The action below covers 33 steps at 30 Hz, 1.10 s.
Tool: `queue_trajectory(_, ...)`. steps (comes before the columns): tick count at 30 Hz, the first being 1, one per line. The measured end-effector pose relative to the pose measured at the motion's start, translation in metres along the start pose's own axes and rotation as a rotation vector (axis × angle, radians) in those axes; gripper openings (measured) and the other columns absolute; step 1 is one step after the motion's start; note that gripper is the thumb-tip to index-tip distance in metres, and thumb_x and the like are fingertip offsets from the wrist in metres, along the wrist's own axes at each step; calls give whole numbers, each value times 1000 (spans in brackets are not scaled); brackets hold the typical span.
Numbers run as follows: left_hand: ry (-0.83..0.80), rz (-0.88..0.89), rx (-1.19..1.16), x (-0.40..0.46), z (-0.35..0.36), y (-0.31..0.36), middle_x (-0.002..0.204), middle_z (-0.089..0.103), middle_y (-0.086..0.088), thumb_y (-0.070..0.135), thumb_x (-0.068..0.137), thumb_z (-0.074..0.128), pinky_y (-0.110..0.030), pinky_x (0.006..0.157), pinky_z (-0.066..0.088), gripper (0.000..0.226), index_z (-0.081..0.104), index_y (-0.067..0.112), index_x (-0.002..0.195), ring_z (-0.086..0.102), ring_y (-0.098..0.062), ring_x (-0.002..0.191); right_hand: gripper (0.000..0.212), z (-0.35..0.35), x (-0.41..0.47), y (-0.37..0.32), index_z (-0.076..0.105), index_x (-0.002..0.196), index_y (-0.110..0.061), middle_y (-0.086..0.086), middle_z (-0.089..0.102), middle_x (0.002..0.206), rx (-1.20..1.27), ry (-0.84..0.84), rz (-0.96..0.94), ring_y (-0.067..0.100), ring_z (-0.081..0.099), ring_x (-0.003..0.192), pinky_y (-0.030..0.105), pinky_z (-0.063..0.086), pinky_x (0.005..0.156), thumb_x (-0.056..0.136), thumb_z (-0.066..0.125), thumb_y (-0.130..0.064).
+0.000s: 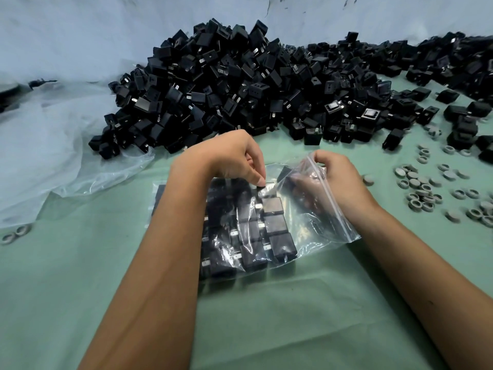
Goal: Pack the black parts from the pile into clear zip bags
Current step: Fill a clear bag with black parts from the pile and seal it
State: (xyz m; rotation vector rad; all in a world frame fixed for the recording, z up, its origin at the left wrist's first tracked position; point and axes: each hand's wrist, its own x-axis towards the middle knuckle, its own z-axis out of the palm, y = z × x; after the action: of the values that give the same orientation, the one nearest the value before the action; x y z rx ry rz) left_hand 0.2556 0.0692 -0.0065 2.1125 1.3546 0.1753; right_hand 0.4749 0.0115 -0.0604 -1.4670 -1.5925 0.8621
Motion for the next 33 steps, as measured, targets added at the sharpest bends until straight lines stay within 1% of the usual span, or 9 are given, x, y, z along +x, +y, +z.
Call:
queue_trajectory(5, -18, 10, -21, 2, 1, -2, 62, 64, 28, 25, 77, 89, -20, 67, 40, 9, 81, 28, 74, 56, 17, 59, 7, 3, -5, -1, 79, 84, -30, 2, 78, 78, 59, -44, -26, 31, 74, 65, 58, 61, 61, 89, 79, -26)
queue_trajectory(9, 82, 27, -63, 6, 6, -5, 63, 64, 18, 26, 81, 87, -24, 66, 44, 9, 80, 28, 76, 55, 3, 60, 4, 6, -5, -5, 79, 82, -44, -17, 78, 88, 60, -104, -58, 14, 75, 80, 47, 63, 79, 79, 77, -41)
queue_trajectory(11, 214, 23, -82, 11, 8, -6, 69, 65, 10, 23, 85, 84, -25, 66, 46, 8, 77, 27, 84, 55, -2, 59, 17, 6, -3, -6, 78, 83, -43, -15, 78, 91, 81, -139, -61, 18, 75, 85, 48, 62, 83, 70, 72, -53)
queue_trajectory(16, 181, -52, -30, 15, 12, -7, 90, 71, 12, 14, 95, 70, -25, 70, 51, 21, 74, 33, 100, 66, -4, 81, 7, 9, 6, 0, 78, 90, -34, -14, 77, 105, 28, -186, -52, 14, 74, 95, 50, 60, 90, 88, 75, -41)
queue_trajectory(21, 183, -85, 35, 16, 15, -4, 88, 71, 13, 9, 94, 71, -21, 65, 47, 25, 74, 34, 94, 65, -3, 81, 17, 11, 6, -1, 77, 91, -35, -11, 76, 101, 7, -190, -78, 15, 72, 91, 53, 58, 90, 99, 66, -25)
queue_trajectory(23, 231, -87, 16, 15, 17, -4, 84, 72, 11, 10, 90, 76, -21, 64, 45, 21, 75, 32, 89, 65, -3, 77, 11, 10, 1, -1, 77, 98, -32, -10, 76, 101, 54, -151, -84, 12, 73, 89, 46, 59, 86, 94, 68, -34)
queue_trajectory(26, 315, -92, 18, 15, 18, -3, 76, 70, 12, 12, 85, 81, -21, 62, 43, 20, 75, 30, 79, 64, -2, 73, 31, 6, -2, 0, 77, 99, -35, -16, 75, 99, 93, -57, -63, 0, 72, 81, 24, 52, 71, 81, 64, -58)
queue_trajectory(30, 373, -115, 54, 16, 21, 0, 80, 69, 10, 9, 86, 76, -30, 75, 55, 17, 77, 26, 82, 68, -12, 82, 16, 7, 1, 3, 78, 108, -30, -14, 77, 107, 46, -99, -88, 3, 73, 91, 26, 56, 78, 96, 70, -25)
queue_trajectory(33, 423, -126, 50, 14, 17, -2, 86, 69, 7, 13, 90, 71, -29, 77, 54, 13, 77, 24, 88, 67, -14, 86, 16, 8, 2, 7, 78, 111, -30, -14, 76, 110, 23, -164, -166, 2, 73, 98, 26, 59, 85, 98, 70, -23)
